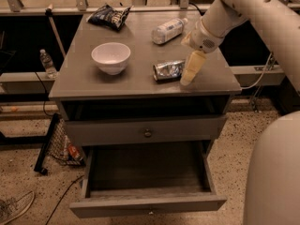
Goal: Place redbull can into middle drawer
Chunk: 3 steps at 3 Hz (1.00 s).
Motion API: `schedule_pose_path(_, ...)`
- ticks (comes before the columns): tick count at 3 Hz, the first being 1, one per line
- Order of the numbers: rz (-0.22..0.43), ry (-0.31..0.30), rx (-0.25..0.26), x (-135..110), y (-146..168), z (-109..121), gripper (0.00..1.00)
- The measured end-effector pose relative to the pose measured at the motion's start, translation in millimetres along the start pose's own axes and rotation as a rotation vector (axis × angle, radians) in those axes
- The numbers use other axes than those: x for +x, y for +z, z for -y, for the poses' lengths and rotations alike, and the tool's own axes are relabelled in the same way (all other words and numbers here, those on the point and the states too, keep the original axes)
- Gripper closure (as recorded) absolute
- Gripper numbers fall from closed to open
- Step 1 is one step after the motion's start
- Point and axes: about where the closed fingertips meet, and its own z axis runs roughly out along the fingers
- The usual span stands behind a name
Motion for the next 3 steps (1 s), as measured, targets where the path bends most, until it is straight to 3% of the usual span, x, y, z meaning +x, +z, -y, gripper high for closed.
schedule_pose_path(1, 0.008, 0.008, -0.03, -2.8, 17.7, 0.9, 0.14)
schedule_pose_path(3, 0.031, 0.004, -0.036, -9.2, 18.7, 2.0, 0.62)
